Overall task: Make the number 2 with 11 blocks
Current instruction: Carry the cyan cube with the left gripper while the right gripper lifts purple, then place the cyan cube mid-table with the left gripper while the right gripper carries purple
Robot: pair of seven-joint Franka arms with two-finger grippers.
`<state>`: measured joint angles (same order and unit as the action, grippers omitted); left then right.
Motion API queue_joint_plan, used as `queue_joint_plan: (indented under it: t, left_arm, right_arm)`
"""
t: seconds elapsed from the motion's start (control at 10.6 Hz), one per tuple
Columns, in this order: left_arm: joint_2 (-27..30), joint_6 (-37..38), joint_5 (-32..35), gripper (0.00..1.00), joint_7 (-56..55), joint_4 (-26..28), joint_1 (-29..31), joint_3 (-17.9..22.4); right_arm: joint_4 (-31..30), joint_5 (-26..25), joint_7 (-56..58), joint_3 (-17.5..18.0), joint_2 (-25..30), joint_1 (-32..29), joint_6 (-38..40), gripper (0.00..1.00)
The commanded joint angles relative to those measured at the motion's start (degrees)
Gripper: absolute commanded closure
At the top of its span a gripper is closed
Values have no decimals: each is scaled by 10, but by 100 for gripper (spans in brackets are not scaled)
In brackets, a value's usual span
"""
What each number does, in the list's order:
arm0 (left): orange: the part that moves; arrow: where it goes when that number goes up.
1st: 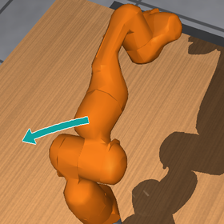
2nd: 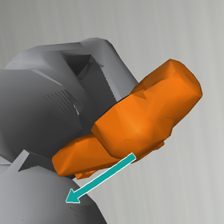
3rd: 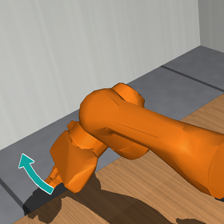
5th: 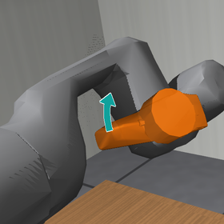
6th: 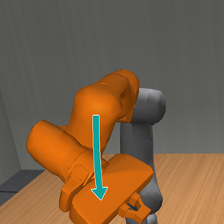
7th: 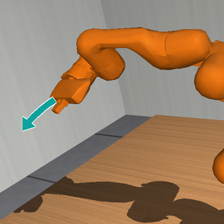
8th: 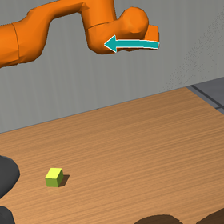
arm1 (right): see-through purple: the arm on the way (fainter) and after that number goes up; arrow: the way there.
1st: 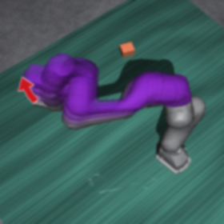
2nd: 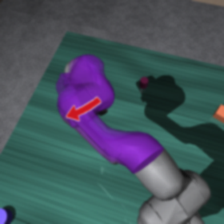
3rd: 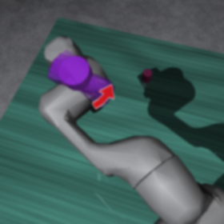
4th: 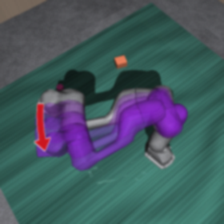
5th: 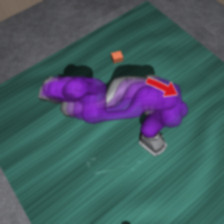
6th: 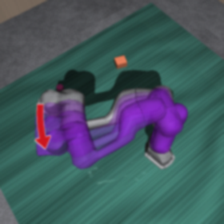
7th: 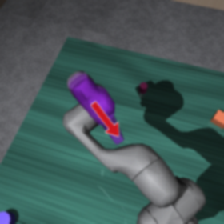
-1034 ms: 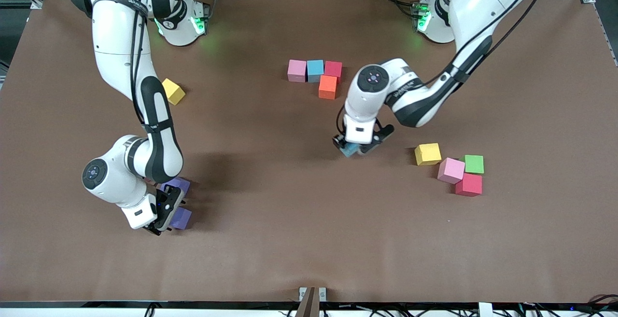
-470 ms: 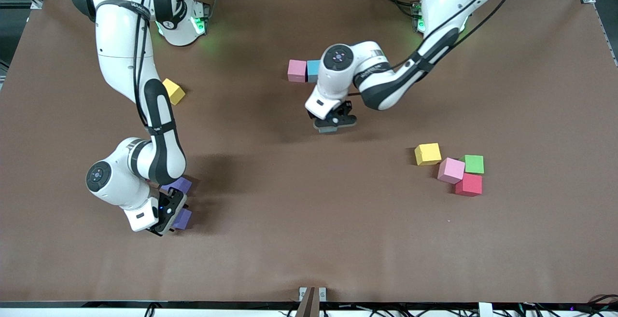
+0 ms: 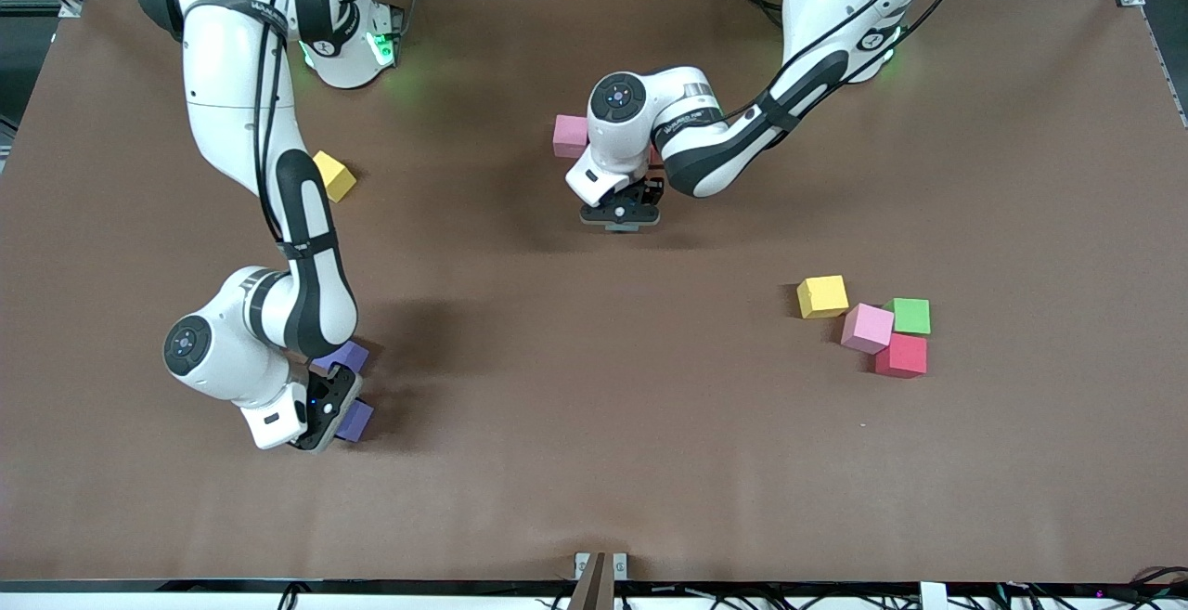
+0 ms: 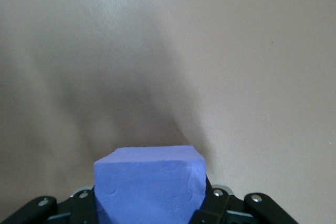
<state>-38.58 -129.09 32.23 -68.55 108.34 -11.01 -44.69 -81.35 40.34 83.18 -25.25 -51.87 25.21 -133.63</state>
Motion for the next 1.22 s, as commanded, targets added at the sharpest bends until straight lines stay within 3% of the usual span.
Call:
queue_joint_plan:
  t: [0.0,0.28,0.66,1.13]
  left_arm:
    - [2,10,-11,100,10,-2,0,-1]
    - [-3,10,-12,100,-7,2,-1,-1]
    - [-14,10,-11,100,-39,3,-10,0]
    - [-18,10,-10,100,-41,14,-16,2]
  right_arm:
    - [31,-17,-63,-1,-7,-5,38,83]
    - [49,-56,-171,-6,-1,0,86,83]
    - [50,-56,-255,-8,5,5,129,83]
    - [49,-59,-302,-59,9,65,160,83]
